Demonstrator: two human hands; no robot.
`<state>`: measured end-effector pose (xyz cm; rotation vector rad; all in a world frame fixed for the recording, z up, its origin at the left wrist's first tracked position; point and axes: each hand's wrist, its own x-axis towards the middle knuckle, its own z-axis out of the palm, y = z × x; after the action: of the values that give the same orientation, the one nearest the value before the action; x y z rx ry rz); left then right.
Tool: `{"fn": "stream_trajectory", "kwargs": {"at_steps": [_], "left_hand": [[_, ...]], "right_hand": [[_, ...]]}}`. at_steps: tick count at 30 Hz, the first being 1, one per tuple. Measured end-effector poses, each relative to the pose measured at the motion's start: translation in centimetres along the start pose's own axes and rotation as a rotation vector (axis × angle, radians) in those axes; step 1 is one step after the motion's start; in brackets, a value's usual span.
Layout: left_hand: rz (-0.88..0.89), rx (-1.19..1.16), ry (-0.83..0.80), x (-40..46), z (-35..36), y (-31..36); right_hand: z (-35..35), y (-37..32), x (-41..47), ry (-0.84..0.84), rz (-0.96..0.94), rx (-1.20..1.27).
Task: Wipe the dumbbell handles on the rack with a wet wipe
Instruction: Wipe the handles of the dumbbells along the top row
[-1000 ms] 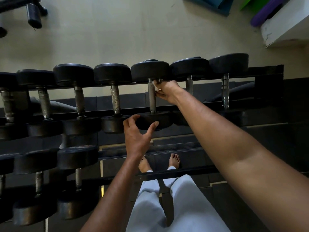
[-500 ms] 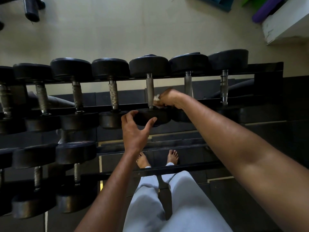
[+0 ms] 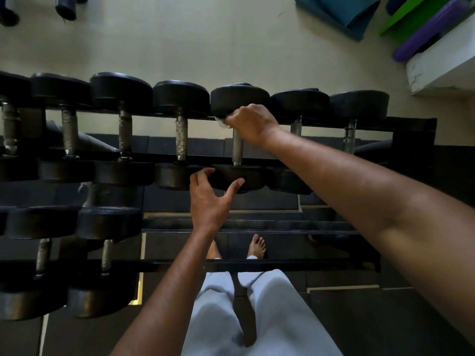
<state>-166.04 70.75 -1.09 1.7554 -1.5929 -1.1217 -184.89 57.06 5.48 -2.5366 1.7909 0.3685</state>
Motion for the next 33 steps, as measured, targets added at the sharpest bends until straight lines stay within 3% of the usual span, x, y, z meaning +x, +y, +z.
{"fn": "stream_trajectory", "kwargs": {"at_steps": [3, 9, 22, 29, 33], "left_hand": [[-0.011, -0.021, 0.012, -0.2, 0.0, 0.1], [-0.02, -0.049, 0.059, -0.8, 0.3, -0.8], [-0.078, -0.072, 0.076, -1.6, -0.1, 0.0], [-0.075, -0.024, 0.052, -1.5, -0.3, 0.0], [-0.094, 0.008, 0.029, -1.4, -0.6, 0.4]], "right_hand": [[0.1, -0.5, 0.5, -0.041, -0.003, -0.101], [0.0, -1.8, 1.2, -0.127, 0.145, 0.006], [0.0, -3.0, 0.4, -0.437, -0.011, 0.25], [0.8, -3.6, -0.5, -0.51, -0.003, 0.319], [0.5, -3.2, -2.2, -0.463, 0.066, 0.454]]}}
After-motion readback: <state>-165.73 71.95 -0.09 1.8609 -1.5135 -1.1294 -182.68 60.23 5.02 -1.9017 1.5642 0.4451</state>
